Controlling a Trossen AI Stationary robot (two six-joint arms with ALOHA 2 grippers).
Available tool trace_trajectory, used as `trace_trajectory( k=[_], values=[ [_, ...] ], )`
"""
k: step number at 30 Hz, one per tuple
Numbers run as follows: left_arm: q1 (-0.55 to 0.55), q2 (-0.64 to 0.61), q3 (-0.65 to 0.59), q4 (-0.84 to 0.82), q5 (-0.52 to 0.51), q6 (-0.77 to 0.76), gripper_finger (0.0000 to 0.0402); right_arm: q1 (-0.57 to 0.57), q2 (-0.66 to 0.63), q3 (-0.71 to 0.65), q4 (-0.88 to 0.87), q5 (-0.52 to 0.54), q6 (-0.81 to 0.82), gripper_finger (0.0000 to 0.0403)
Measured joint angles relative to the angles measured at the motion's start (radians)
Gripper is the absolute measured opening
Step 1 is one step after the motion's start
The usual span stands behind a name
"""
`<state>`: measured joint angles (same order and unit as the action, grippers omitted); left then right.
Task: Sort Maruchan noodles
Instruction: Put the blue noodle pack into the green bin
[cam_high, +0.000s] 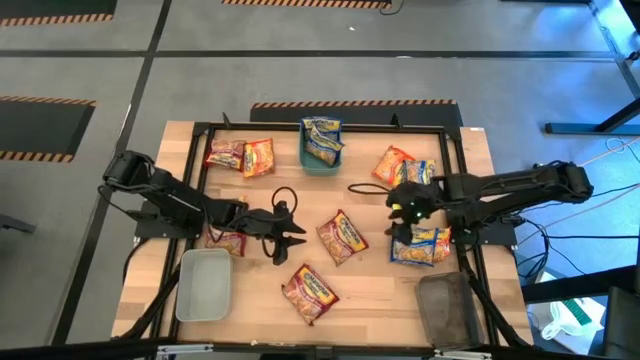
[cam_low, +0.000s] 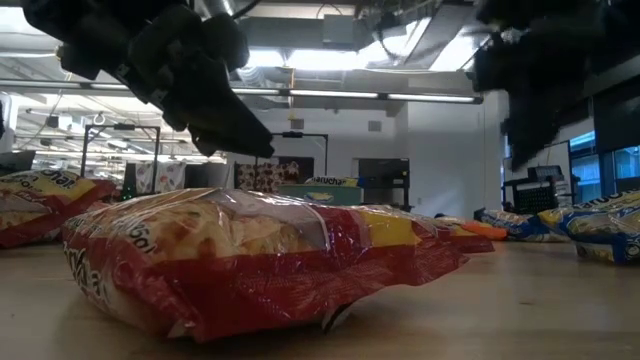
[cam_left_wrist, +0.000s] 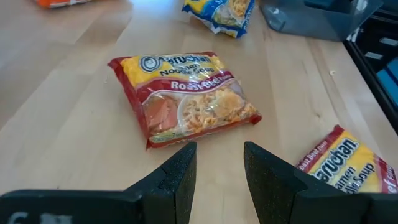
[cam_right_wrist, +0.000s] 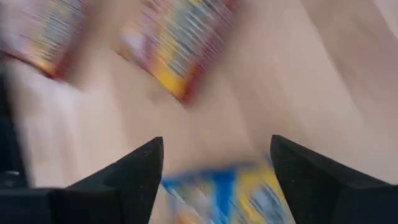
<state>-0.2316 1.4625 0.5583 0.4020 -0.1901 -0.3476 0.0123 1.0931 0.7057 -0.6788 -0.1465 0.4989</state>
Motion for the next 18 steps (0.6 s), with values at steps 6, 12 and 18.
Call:
trace_trajectory(
  k=[6,12,18],
  values=[
    [-0.001,0.0,0.0,-0.002,0.0,-0.016,0.0127,-0.026,0.004,-0.024,-0.25,0.053,0.047,0.0293],
    [-0.019,0.0,0.0,-0.014,-0.002,-0.013,0.0127,-0.089,0.006,-0.086,-0.191,-0.077,0.029,0.0294],
    [-0.012,0.0,0.0,-0.011,-0.003,0.013,0.0127,-0.112,0.057,-0.154,-0.073,-0.161,-0.003,0.0289]
  ],
)
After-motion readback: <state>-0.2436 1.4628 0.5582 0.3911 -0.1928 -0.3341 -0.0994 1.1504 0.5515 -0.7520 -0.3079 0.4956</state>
